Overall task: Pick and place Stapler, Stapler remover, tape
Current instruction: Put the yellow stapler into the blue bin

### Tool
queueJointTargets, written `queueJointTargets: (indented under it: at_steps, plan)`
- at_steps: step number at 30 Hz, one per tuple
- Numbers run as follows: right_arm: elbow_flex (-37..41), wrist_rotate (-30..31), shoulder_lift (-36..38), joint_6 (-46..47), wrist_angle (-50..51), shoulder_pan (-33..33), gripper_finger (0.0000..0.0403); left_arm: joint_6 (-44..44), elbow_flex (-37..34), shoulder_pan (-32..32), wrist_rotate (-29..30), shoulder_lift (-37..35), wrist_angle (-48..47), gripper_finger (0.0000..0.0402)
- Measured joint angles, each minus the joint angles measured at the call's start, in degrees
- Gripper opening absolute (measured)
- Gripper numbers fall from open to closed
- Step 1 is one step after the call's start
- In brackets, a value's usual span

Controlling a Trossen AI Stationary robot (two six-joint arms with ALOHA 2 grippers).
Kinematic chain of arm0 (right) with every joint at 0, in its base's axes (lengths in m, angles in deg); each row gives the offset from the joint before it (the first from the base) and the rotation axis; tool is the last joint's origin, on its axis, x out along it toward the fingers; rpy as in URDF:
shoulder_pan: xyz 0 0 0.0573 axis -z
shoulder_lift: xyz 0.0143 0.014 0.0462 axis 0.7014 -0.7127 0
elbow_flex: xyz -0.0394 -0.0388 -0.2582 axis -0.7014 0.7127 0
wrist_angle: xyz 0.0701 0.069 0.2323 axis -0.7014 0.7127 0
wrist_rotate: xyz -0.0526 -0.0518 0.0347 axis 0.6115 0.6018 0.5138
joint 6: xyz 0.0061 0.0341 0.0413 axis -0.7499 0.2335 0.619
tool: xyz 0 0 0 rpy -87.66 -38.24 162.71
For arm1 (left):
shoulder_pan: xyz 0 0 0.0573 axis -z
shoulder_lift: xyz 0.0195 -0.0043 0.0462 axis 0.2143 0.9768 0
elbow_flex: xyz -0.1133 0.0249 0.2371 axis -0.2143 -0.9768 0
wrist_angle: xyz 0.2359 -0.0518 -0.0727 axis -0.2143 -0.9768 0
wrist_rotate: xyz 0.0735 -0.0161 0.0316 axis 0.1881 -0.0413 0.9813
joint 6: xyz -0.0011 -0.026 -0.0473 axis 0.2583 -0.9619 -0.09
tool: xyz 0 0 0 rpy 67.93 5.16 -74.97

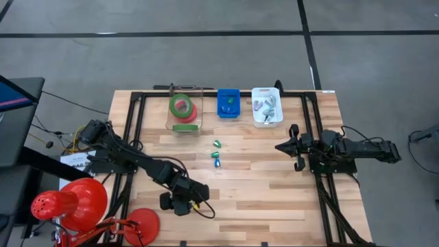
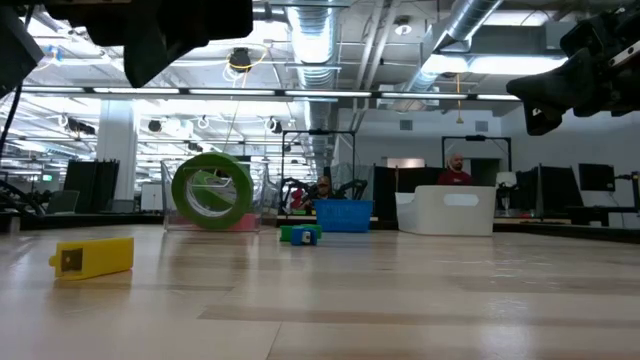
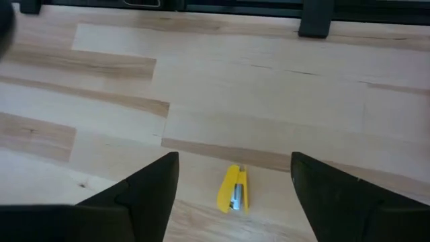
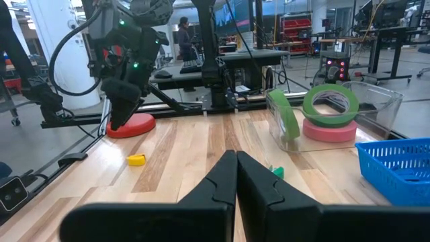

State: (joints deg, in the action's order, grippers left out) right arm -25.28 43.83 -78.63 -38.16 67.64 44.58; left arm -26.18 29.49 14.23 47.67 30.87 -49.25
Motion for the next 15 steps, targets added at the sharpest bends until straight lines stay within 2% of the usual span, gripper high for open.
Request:
queueJointTargets:
  at_steps: [9, 15]
  plan:
    - [0.0, 0.0, 0.0, 0.0, 0.0, 0.0, 0.0, 0.7, 0.0, -0.3, 0.6, 4.6, 1.5, 0.0265]
    - [0.0, 0.0, 0.0, 0.0, 0.0, 0.0, 0.0, 1.1, 0.0, -1.2, 6.8, 8.4, 2.2, 0.026]
